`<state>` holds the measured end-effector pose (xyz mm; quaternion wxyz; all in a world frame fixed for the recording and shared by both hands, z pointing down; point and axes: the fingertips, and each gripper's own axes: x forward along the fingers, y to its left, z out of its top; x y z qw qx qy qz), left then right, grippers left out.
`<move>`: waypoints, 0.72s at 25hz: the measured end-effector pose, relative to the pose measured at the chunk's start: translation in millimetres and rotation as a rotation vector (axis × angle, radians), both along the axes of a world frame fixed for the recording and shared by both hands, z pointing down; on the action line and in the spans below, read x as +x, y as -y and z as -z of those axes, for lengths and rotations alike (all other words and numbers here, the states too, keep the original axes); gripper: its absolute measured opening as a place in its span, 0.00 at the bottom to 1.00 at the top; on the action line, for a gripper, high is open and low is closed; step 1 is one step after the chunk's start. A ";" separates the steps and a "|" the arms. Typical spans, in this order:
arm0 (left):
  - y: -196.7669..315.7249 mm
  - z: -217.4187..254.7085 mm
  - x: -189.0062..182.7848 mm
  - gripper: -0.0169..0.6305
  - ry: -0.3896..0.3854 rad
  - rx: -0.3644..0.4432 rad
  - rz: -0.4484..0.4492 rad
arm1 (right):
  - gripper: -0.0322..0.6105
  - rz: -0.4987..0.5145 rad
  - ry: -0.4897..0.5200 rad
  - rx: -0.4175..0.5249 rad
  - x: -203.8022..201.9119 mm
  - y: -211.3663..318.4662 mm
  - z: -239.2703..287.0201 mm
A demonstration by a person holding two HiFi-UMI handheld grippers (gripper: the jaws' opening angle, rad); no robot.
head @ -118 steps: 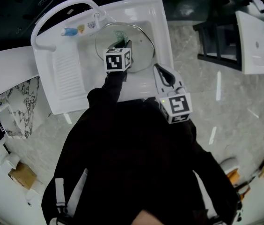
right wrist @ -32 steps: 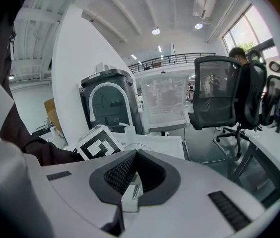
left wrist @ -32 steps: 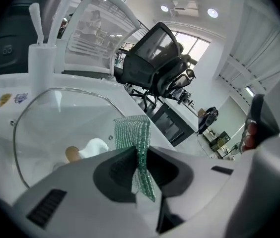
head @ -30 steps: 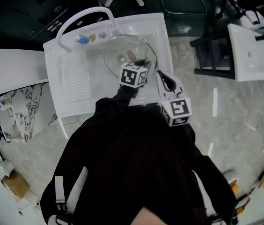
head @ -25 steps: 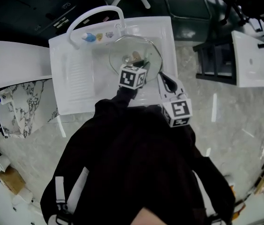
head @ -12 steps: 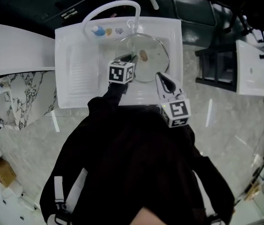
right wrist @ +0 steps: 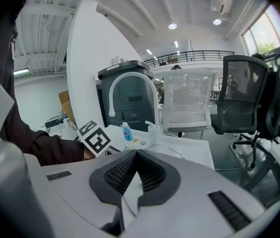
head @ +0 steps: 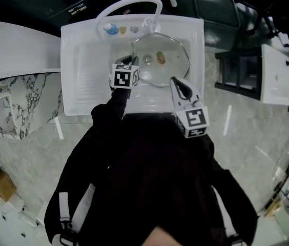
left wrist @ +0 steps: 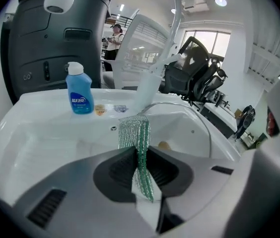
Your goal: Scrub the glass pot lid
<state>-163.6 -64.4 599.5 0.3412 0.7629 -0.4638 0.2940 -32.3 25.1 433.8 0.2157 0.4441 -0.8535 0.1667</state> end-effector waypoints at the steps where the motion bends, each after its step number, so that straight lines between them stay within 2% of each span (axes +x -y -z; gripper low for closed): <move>1: -1.1 -3.9 -4.9 0.12 0.018 -0.003 0.004 | 0.05 0.004 -0.003 -0.003 -1.9 -0.1 -1.3; 7: -9.8 -36.1 -16.3 0.12 0.068 -0.061 0.017 | 0.05 -0.002 -0.004 -0.006 -6.5 1.3 -6.5; 18: -8.2 -60.8 4.4 0.12 0.039 -0.114 0.000 | 0.05 -0.024 -0.037 -0.065 16.4 -1.2 -16.7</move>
